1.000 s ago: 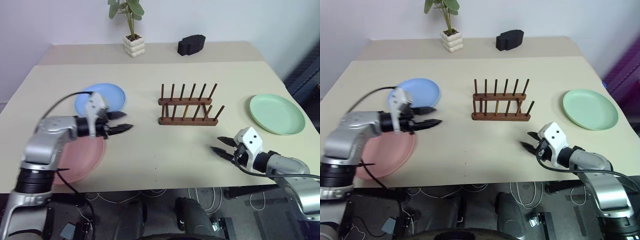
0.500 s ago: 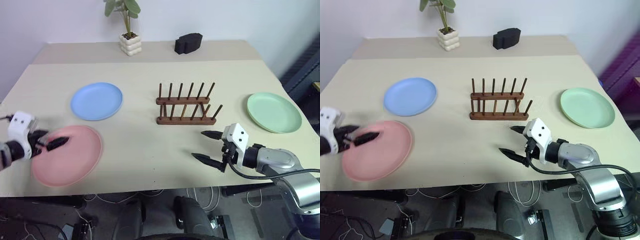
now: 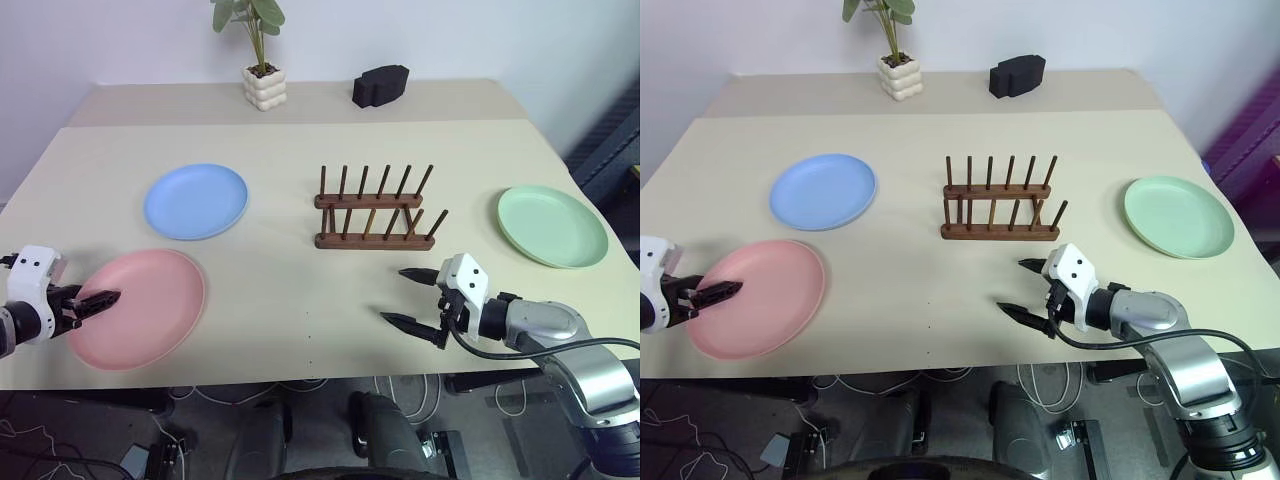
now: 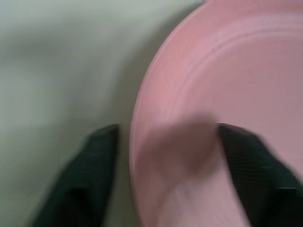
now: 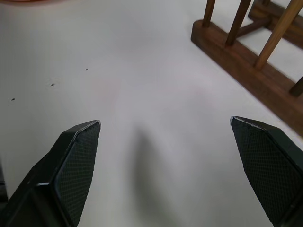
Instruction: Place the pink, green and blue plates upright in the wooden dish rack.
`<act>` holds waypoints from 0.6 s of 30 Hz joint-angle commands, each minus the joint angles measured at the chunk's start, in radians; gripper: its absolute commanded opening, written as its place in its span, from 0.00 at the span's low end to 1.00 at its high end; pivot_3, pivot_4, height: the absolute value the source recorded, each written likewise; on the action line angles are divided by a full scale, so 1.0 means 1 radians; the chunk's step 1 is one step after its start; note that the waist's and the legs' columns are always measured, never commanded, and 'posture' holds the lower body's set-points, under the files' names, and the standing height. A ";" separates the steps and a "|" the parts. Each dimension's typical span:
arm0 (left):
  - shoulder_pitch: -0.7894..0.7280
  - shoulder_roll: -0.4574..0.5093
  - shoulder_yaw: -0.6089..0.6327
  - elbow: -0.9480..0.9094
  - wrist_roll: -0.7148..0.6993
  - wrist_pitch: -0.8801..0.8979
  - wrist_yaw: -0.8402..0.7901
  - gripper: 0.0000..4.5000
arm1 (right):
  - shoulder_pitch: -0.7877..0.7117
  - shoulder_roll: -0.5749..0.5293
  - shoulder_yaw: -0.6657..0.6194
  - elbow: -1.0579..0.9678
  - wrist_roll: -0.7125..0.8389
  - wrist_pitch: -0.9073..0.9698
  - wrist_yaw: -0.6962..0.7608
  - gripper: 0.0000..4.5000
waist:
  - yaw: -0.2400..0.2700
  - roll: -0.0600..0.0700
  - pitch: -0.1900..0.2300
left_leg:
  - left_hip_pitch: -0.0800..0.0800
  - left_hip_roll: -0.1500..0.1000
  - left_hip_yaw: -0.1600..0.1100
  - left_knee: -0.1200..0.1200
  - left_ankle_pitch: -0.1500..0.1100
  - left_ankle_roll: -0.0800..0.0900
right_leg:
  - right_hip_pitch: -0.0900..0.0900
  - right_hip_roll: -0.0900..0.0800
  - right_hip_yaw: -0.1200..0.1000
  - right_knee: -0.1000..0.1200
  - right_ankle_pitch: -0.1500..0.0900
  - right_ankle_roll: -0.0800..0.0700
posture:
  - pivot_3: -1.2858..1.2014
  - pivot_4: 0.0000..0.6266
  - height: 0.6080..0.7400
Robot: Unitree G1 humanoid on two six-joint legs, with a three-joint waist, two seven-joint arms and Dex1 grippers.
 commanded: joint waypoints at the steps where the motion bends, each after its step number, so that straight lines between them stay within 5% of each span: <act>1: -0.004 -0.002 -0.011 0.018 0.000 -0.011 -0.005 0.27 | 0.007 0.024 -0.043 -0.073 0.057 -0.034 0.007 1.00 | 0.000 0.001 0.000 | 0.000 0.000 0.000 0.000 0.000 0.000 | 0.000 0.000 0.000 0.000 0.000 0.000 | 0.52 0.24 1.00; 3: -0.005 -0.005 -0.014 0.021 0.000 -0.018 -0.008 0.04 | 0.010 0.028 -0.045 -0.080 0.067 -0.036 0.008 1.00 | 0.003 0.002 0.000 | 0.000 0.000 0.000 0.000 0.000 0.000 | 0.000 0.000 0.000 0.000 0.000 0.000 | 0.52 0.24 1.00; 4: -0.004 -0.007 -0.014 0.015 -0.002 -0.017 -0.007 0.01 | 0.012 0.029 -0.045 -0.081 0.072 -0.038 0.009 1.00 | 0.005 0.003 -0.001 | 0.000 0.000 0.001 0.000 0.000 0.000 | 0.000 -0.001 0.000 0.000 0.000 0.000 | 0.52 0.24 1.00; 18: -0.040 -0.085 0.132 -0.151 -0.177 -0.013 0.002 0.01 | -0.022 0.050 -0.023 -0.057 0.085 -0.112 0.027 1.00 | 0.024 0.002 0.001 | 0.000 0.000 0.005 0.000 0.000 -0.001 | 0.000 -0.005 -0.001 -0.001 0.000 0.000 | 0.52 0.24 1.00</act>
